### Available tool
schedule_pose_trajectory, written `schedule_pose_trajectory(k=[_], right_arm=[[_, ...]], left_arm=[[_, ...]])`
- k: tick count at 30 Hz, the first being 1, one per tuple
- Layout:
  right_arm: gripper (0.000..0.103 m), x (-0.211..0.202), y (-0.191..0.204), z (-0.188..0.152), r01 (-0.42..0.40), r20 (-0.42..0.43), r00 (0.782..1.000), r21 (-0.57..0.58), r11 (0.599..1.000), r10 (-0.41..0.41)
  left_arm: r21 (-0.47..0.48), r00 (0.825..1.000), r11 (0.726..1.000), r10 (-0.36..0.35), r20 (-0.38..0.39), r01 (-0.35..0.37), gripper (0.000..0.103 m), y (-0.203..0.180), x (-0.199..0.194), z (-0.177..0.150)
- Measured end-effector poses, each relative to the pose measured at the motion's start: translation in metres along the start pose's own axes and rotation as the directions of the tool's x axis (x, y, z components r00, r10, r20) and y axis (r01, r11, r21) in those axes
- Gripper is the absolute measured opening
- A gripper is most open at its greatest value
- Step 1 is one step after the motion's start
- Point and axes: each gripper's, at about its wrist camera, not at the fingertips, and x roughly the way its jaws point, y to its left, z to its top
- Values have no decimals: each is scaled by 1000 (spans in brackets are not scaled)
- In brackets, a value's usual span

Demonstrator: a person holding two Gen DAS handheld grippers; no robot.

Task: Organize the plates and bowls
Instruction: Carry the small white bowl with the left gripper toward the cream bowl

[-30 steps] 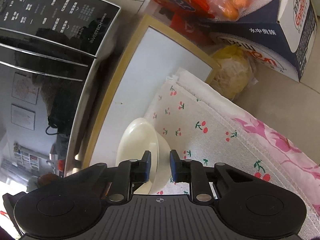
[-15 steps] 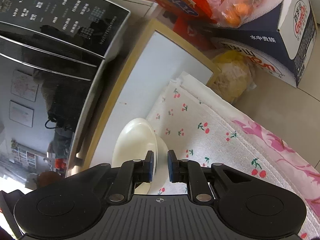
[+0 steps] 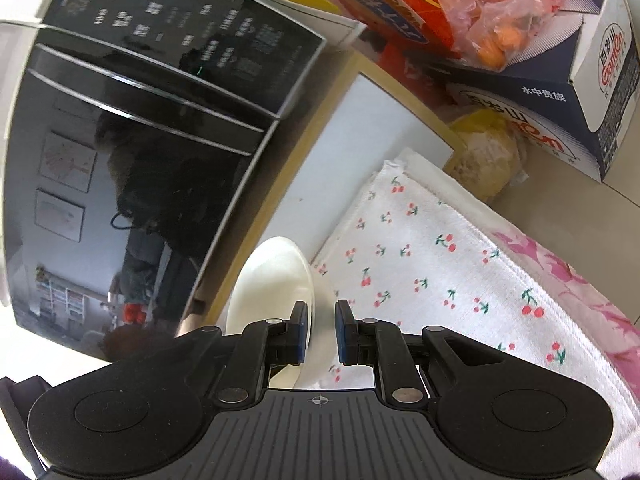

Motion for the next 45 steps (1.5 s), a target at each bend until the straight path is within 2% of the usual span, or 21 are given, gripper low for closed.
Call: schedule_pose_trajectory(k=[8,15,30,38,45], right_arm=[[15,-23,15,-11,-7,-23,1000,1,1000,7],[15,-52,45,-25,11,-24,1000,-60,998,-12],[15,-123,89,-66,0,-41,999,-106,994,-4],[15,-159,99,-89,2,-42,999,-125,992,-8],[15,-179,94,-113,15,-51,998,-140,990,-23]], left_arm=[[-27,1000,1000,-4,-13,4,17,6,-33,-11],[-29,1000,1000,-5,8,5,18,11,-70,-17],[-41,999,999,-20,41,21,18,21,-146,-40],[-56,998,997,-46,54,49,18,22,-176,-62],[-96,996,991,-86,39,89,18,26,-188,-89]])
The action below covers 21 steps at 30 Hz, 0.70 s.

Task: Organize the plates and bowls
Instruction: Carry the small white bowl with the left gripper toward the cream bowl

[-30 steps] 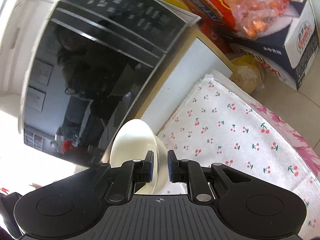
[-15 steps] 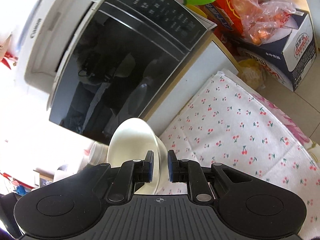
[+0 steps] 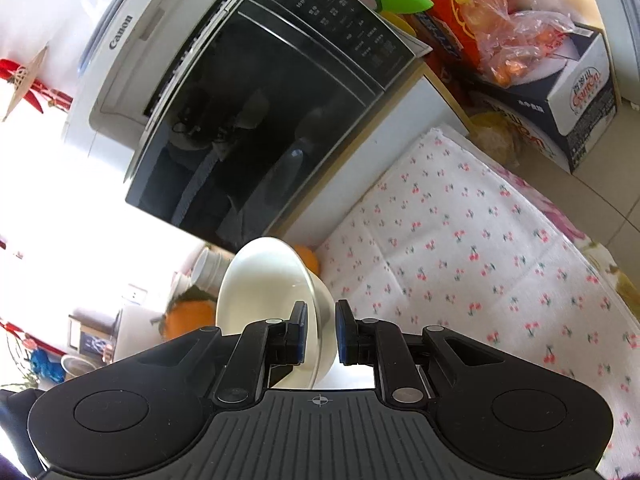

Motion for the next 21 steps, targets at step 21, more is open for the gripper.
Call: schedule_pose_trajectory(k=[21], right_arm=[[15,-12,-46,-77,86,-91,992,-18,996,-88]], left_arm=[[-103,993,988,-119,-27,116,18,14,-7,-89]])
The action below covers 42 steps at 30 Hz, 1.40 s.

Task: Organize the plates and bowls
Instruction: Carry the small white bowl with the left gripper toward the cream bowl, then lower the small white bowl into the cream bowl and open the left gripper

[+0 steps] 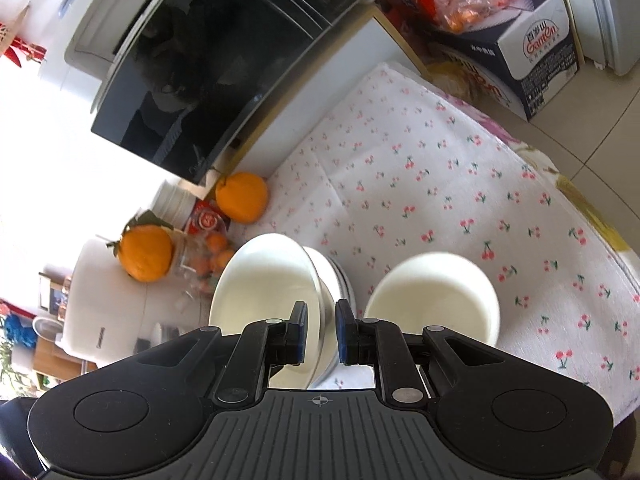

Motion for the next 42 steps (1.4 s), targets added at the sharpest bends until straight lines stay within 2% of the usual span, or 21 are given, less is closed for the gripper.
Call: schedule_pose_trajectory(k=[5,10,14,18,27,37,42], right_arm=[[15,6,-11,-7,-2,-12,1000,9,1000,2],[15,7,-15,-10,29,-14,999,-19,999,-29],[17,-2,-14,-9,48,21,999,-43,998,-47],[17,-3,-24,-4,58,18,998,8,998,-58],[17,-3,-46,4,154,27,987,57,986,-156],[15,3,-55,4,233,23,972,67,970,-235],[11,8,-51,2,278,35,960,23,960,-279]], left_arm=[[-17,1000,1000,-23,7,23,18,5,4,-13],[-28,998,998,-62,31,63,18,9,7,-26],[-83,991,988,-134,-16,132,19,10,15,-30],[-124,987,980,-158,-34,153,17,9,25,-28],[-123,982,979,-173,-76,163,18,-9,43,-31],[-91,985,986,-144,-90,136,21,-20,53,-32],[-44,991,993,-112,-72,109,29,-27,52,-34]])
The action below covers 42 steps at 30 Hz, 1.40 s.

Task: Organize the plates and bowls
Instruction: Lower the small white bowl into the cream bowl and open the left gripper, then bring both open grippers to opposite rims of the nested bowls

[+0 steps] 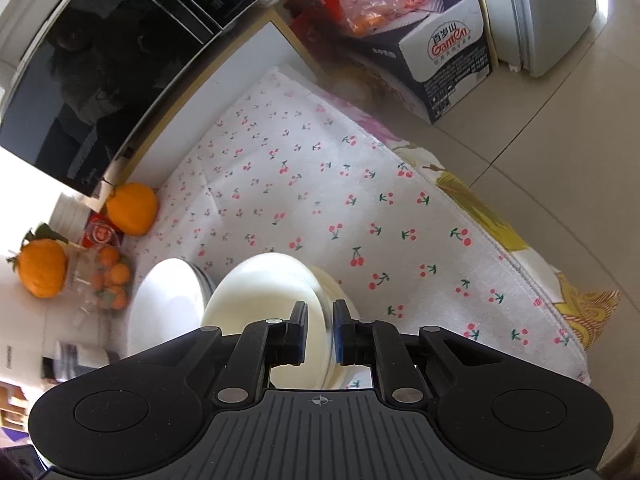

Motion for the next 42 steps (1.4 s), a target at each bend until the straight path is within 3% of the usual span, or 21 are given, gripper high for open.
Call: schedule_pose_trajectory(k=[12,22,31,35,39,42], right_arm=[[10,9,4,-3,26,-26,999,-37,999,-27],[16,9,9,-4,29,-26,999,-66,997,-30],[22,8,9,-2,30,-32,999,-69,997,-33],[34,8,9,-2,24,-33,999,-67,997,-26],[65,7,9,-2,8,-32,999,-53,999,-10],[72,7,11,-2,-4,-31,1000,-61,998,2]], left_arm=[[106,996,991,79,43,-83,37,-9,-2,-4],[135,995,986,92,37,-96,46,-9,0,-7],[149,995,984,88,49,-94,68,-11,-3,-8],[149,995,984,87,50,-93,75,-10,-3,-8],[146,995,985,85,48,-91,85,-9,-3,-8],[144,995,985,84,48,-90,92,-8,-4,-8]])
